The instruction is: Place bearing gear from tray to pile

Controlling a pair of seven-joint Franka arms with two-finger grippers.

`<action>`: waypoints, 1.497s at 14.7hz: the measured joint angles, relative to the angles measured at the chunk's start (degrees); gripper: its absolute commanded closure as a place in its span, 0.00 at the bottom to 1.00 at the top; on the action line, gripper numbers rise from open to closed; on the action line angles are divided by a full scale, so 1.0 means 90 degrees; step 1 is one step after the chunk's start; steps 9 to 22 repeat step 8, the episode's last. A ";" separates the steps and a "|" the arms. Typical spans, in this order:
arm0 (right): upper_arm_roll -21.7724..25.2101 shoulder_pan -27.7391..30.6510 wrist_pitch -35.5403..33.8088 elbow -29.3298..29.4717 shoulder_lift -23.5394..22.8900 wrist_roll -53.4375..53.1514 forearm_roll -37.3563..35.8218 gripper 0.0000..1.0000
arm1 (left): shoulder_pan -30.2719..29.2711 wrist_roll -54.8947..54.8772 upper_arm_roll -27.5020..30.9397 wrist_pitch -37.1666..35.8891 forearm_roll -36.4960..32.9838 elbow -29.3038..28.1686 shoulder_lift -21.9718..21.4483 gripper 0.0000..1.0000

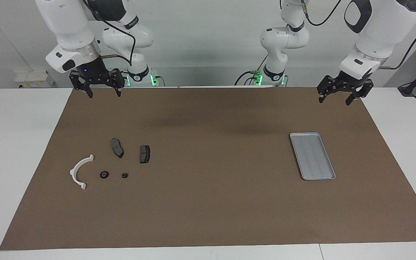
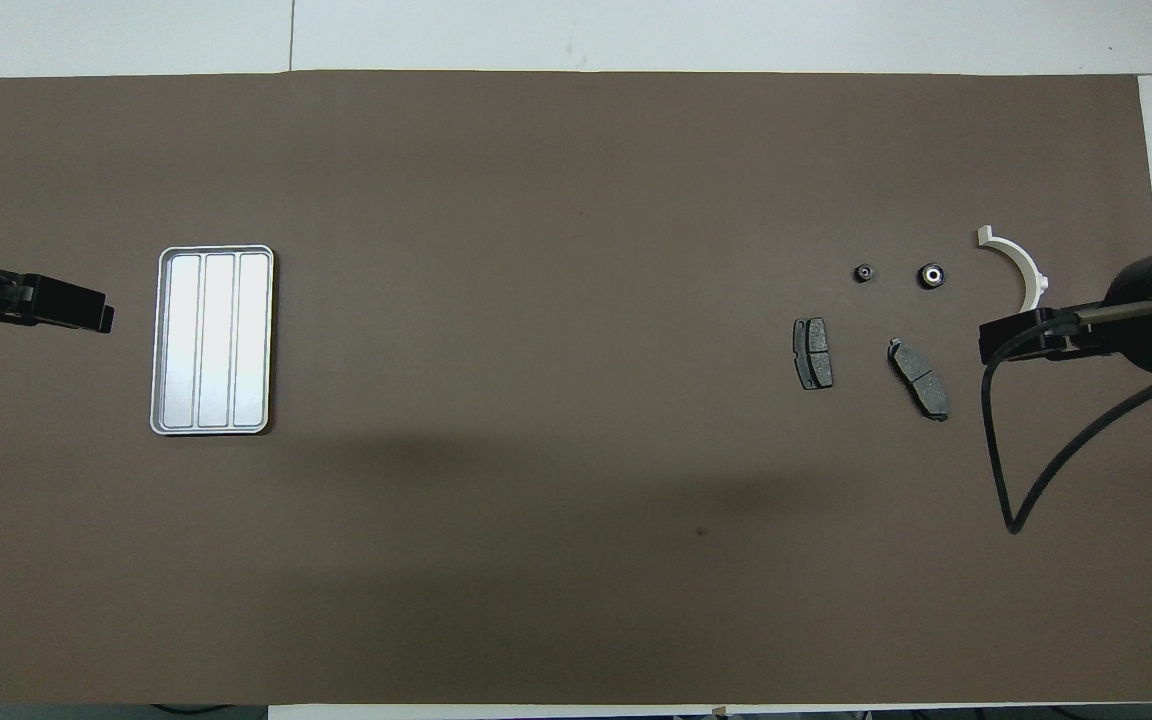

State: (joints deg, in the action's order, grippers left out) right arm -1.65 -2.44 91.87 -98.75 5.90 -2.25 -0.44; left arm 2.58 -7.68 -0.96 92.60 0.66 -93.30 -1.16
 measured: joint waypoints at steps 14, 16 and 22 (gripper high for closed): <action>-0.0017 0.0000 0.0032 0.0000 0.0000 -0.0109 0.0002 0.00 | 0.0000 0.0000 0.0000 0.0000 0.0000 0.0000 -0.0001 0.00; -0.0017 0.0000 0.0032 0.0000 0.0000 -0.0109 0.0002 0.00 | 0.0000 0.0000 0.0000 0.0000 0.0000 0.0000 -0.0001 0.00; -0.0017 0.0000 0.0032 0.0000 0.0000 -0.0109 0.0002 0.00 | 0.0000 0.0000 0.0000 0.0000 0.0000 0.0000 -0.0001 0.00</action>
